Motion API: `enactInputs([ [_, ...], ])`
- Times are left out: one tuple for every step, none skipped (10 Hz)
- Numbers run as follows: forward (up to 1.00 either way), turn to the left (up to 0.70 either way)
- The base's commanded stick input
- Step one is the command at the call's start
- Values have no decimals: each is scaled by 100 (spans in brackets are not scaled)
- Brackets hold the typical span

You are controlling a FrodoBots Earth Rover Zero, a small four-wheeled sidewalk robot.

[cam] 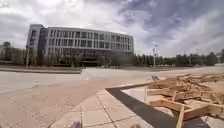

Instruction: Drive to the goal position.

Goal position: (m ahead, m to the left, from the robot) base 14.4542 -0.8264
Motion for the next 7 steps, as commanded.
enactInputs([
  [70, 0],
  [70, -6],
  [70, -30],
  [70, -29],
  [70, -30],
  [70, -14],
  [70, 0],
])
